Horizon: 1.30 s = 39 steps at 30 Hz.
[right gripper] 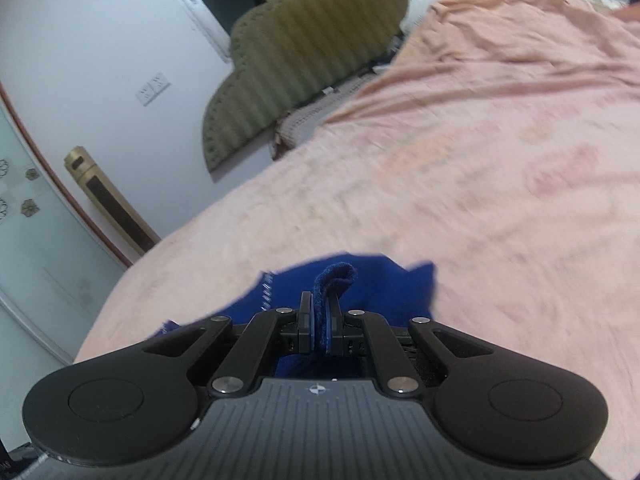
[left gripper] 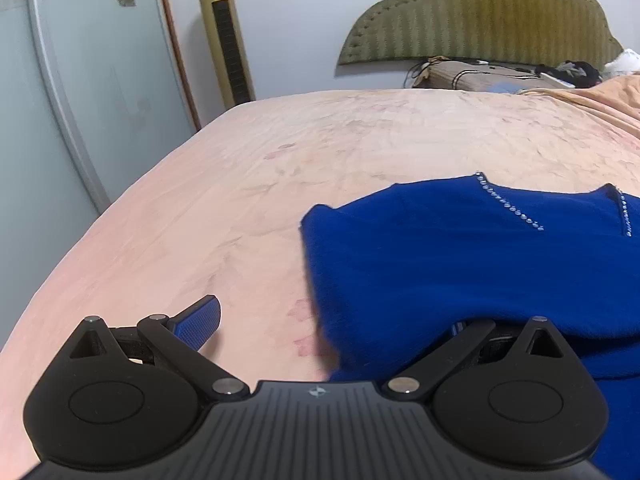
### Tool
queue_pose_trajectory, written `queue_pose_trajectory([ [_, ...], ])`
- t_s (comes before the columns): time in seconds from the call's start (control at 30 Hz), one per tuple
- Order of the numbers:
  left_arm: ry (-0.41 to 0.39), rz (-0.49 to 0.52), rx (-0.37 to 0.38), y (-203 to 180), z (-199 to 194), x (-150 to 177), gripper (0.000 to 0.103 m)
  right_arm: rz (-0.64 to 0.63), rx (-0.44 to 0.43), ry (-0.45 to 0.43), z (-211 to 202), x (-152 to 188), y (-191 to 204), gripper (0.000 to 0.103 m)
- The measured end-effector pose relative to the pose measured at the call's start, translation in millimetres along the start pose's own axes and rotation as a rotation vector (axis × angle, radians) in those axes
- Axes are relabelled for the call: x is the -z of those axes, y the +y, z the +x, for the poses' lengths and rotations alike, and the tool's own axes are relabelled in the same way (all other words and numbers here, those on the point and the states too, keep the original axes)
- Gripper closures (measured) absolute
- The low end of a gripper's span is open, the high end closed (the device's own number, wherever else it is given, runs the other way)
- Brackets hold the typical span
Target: Fold small clothes
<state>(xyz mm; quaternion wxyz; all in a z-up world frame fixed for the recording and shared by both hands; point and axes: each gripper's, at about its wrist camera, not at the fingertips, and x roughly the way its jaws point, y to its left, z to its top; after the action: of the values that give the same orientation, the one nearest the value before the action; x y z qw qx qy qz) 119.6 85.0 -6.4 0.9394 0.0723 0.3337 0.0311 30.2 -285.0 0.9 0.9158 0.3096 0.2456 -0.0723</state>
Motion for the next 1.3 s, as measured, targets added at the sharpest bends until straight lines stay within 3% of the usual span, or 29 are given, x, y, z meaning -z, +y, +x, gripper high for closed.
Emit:
queue_pose_trajectory([
  [0.3,0.048,-0.039,0.003,31.9,-10.8,14.0,0.000,-0.032,0.053,0.009,-1.4,14.0,-6.2,0.093],
  [0.47,0.061,-0.103,0.041,50.8,-23.6,17.9,0.000,-0.068,0.076,0.026,1.9,15.8,-3.3,0.089],
  [0.67,0.033,-0.092,0.066,44.1,-33.8,11.5,0.000,-0.082,0.080,0.024,-1.9,15.7,-2.5,0.089],
  [0.83,0.054,-0.094,0.059,43.0,-28.3,13.8,0.000,-0.101,0.087,0.036,-3.1,15.5,-3.1,0.088],
  [0.9,0.061,-0.097,0.050,44.4,-26.4,15.2,0.000,-0.091,0.088,0.041,-4.1,14.6,-5.8,0.080],
  [1.0,0.069,-0.100,0.038,47.6,-24.4,16.5,0.000,-0.093,0.081,0.037,-7.7,14.9,-6.4,0.077],
  [1.3,0.076,-0.092,0.012,51.5,-22.2,23.0,0.000,-0.195,0.133,-0.065,-30.6,17.6,12.0,0.077],
])
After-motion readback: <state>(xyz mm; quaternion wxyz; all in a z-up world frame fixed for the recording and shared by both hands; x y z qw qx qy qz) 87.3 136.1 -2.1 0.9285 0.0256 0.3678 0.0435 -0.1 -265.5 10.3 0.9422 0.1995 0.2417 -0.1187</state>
